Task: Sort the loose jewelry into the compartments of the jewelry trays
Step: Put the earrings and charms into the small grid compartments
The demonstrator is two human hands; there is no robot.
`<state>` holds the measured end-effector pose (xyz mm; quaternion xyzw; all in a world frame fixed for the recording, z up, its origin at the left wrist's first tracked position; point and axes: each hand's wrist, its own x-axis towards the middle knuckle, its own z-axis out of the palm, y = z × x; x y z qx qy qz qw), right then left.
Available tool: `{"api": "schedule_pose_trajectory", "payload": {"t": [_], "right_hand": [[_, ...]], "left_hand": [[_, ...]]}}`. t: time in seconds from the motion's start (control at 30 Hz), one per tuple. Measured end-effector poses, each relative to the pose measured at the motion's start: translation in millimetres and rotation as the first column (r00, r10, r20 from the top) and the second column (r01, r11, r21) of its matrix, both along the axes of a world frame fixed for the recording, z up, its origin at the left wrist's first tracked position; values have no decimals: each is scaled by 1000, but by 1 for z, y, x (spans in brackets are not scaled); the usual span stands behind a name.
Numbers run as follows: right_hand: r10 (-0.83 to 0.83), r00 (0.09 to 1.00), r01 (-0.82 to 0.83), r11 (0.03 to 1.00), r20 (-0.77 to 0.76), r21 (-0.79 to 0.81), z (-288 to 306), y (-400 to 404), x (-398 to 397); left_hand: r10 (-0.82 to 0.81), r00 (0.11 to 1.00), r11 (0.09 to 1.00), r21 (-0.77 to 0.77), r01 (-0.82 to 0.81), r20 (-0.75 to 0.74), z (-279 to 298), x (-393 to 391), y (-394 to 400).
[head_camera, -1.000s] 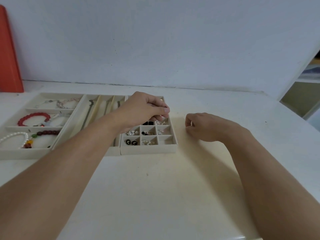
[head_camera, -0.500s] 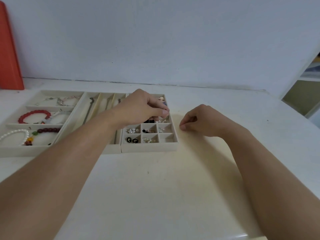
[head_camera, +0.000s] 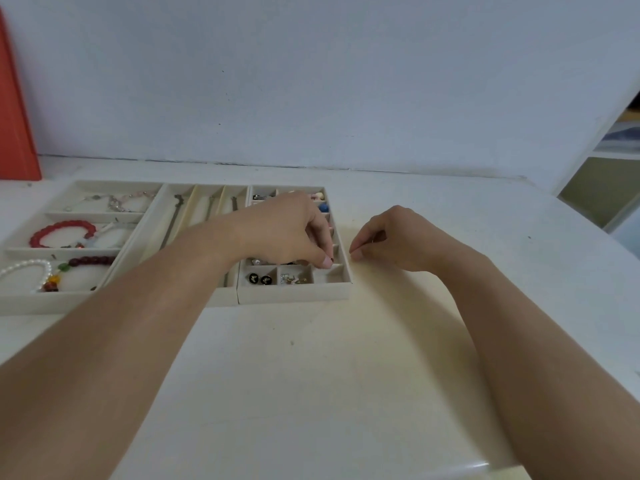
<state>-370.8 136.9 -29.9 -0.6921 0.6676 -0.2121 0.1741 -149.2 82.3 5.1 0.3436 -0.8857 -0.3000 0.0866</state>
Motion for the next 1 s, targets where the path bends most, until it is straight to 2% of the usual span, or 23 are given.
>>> {"api": "schedule_pose_trajectory", "payload": {"t": [0.13, 0.4, 0.6, 0.77, 1.0], "right_hand": [[-15, 1000, 15, 1000, -18, 9, -2, -1, -6], [-1, 999, 1, 1000, -35, -3, -4, -3, -10], [9, 999, -9, 1000, -41, -6, -2, -2, -10], [-20, 999, 18, 998, -29, -61, 5, 2, -18], [-10, 998, 8, 1000, -68, -24, 1, 0, -13]], "left_hand": [[-23, 999, 1000, -14, 24, 41, -1, -1, 2], [-9, 972, 998, -66, 25, 235, -4, -9, 12], [25, 962, 991, -133, 12, 272, -2, -15, 21], [30, 966, 993, -115, -1, 256, 0, -16, 23], [44, 959, 992, -126, -9, 278, 1, -15, 24]]}}
